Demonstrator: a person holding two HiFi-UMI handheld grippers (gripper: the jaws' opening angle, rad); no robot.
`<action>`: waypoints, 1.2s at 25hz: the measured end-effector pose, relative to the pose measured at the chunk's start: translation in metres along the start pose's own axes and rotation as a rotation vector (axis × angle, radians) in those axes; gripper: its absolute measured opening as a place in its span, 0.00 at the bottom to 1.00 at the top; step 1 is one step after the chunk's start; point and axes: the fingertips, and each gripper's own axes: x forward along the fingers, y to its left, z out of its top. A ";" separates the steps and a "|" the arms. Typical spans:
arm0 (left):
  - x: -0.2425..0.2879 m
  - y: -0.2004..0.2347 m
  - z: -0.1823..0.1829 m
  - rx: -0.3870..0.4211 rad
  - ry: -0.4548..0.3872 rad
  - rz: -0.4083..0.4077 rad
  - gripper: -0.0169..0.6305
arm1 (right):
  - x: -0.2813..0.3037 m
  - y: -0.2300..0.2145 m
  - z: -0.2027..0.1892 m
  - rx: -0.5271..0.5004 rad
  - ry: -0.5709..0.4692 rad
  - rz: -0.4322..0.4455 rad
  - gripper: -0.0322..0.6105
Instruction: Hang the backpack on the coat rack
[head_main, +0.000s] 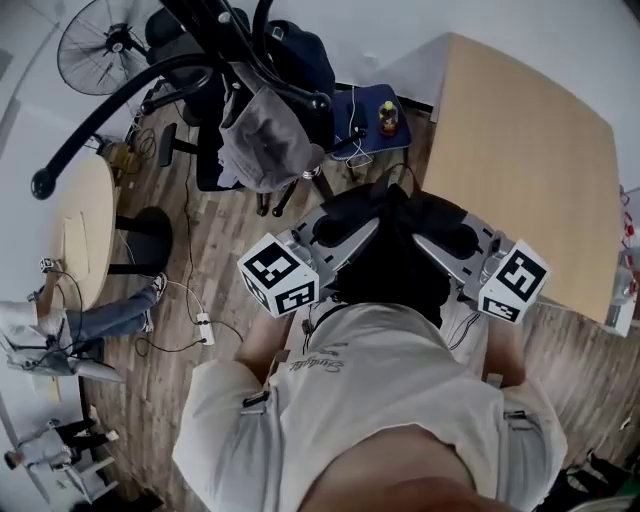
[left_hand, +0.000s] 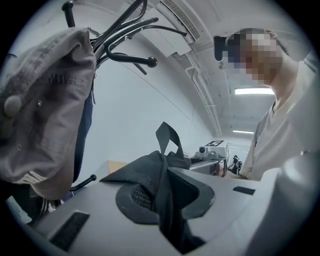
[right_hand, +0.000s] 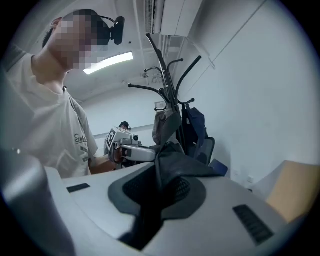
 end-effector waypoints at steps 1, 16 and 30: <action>-0.001 0.003 0.000 -0.006 -0.004 0.022 0.11 | 0.003 -0.002 0.000 0.005 0.002 0.030 0.11; -0.053 -0.005 0.022 0.012 -0.015 0.331 0.11 | 0.033 0.016 0.025 0.061 -0.047 0.382 0.11; -0.065 -0.007 0.112 0.220 -0.150 0.410 0.11 | 0.042 -0.002 0.121 -0.199 -0.197 0.390 0.12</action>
